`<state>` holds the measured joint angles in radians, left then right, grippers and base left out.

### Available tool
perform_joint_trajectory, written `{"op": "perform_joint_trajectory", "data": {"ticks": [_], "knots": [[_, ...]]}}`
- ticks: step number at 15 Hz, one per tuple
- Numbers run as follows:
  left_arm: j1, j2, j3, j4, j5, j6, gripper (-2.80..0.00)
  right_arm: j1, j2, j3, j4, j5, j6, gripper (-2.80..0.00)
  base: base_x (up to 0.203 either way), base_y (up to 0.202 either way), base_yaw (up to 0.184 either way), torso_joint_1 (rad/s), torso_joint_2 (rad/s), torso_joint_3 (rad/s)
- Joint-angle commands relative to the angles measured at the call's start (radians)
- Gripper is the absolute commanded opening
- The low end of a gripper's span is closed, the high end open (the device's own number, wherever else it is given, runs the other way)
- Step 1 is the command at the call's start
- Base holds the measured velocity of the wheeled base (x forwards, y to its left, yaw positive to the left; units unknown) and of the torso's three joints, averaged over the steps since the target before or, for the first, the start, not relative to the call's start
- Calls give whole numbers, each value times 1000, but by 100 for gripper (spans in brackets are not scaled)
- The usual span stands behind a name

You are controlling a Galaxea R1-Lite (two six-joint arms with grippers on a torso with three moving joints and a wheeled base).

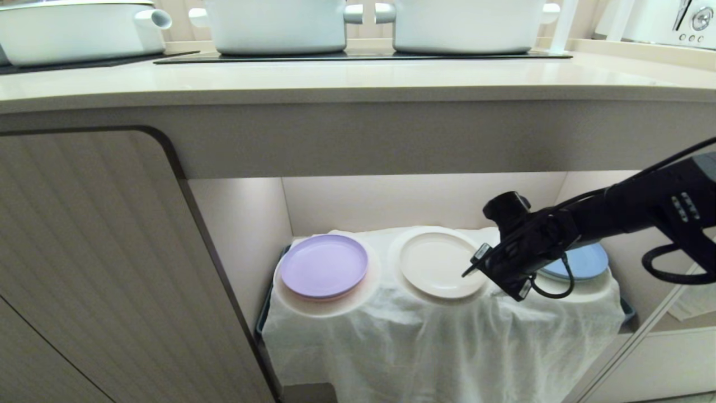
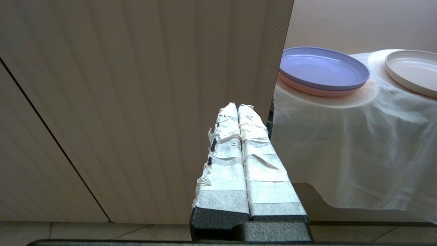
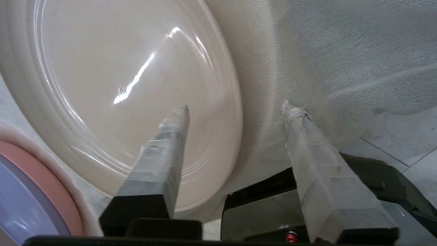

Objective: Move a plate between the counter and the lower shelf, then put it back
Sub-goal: Put the plate in the cupboard

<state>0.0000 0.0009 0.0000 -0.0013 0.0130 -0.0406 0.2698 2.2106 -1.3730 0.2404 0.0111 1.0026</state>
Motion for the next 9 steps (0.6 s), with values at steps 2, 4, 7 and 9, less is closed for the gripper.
{"op": "perform_joint_trajectory", "data": {"ticks": [2,4,7,9], "knots": [[1,1,0,0,1,-1,-280,0,-2,8,8,-2,4,0,0,0,0,0,0,0],[0,1,0,0,1,-1,-280,0,-3,14,10,-1,4,0,0,0,0,0,0,0],[0,1,0,0,1,-1,-280,2,-8,26,10,0,4,0,0,0,0,0,0,0],[0,1,0,0,1,-1,-280,1,-16,44,13,-2,-2,0,0,0,0,0,0,0]]}}
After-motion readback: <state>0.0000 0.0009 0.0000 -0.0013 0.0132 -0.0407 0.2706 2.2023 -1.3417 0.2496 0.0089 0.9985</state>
